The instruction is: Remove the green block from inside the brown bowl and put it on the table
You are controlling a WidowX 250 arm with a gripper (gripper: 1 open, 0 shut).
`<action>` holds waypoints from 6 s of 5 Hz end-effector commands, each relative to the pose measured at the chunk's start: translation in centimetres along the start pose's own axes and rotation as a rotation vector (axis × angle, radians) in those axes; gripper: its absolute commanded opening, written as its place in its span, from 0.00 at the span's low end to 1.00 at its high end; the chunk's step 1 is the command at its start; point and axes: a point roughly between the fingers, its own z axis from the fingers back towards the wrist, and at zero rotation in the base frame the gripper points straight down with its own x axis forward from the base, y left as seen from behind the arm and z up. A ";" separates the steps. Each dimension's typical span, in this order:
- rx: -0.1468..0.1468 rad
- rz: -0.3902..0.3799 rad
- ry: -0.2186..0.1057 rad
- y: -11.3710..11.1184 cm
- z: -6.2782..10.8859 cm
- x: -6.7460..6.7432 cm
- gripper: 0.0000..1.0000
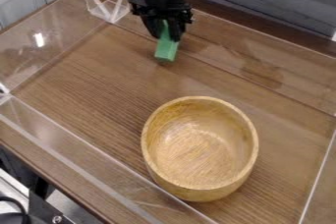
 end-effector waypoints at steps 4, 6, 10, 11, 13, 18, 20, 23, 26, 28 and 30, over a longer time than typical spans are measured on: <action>0.006 -0.009 -0.058 1.8 2.1 1.5 0.00; -0.007 -0.029 -0.045 2.5 2.9 0.7 0.00; -0.051 -0.072 -0.042 3.0 5.3 -1.0 0.00; -0.062 -0.085 -0.044 3.1 6.0 -1.6 0.00; -0.085 -0.126 -0.041 3.0 7.1 -3.4 0.00; -0.109 -0.193 -0.004 2.2 7.1 -6.4 0.00; -0.106 -0.197 0.024 2.4 6.8 -7.3 0.00; -0.098 -0.168 0.055 3.1 5.8 -7.8 0.00; -0.091 -0.145 0.084 2.9 3.8 -7.4 1.00; -0.107 -0.148 0.098 1.5 4.9 -5.6 1.00; -0.112 -0.163 0.105 -0.4 4.8 -4.3 1.00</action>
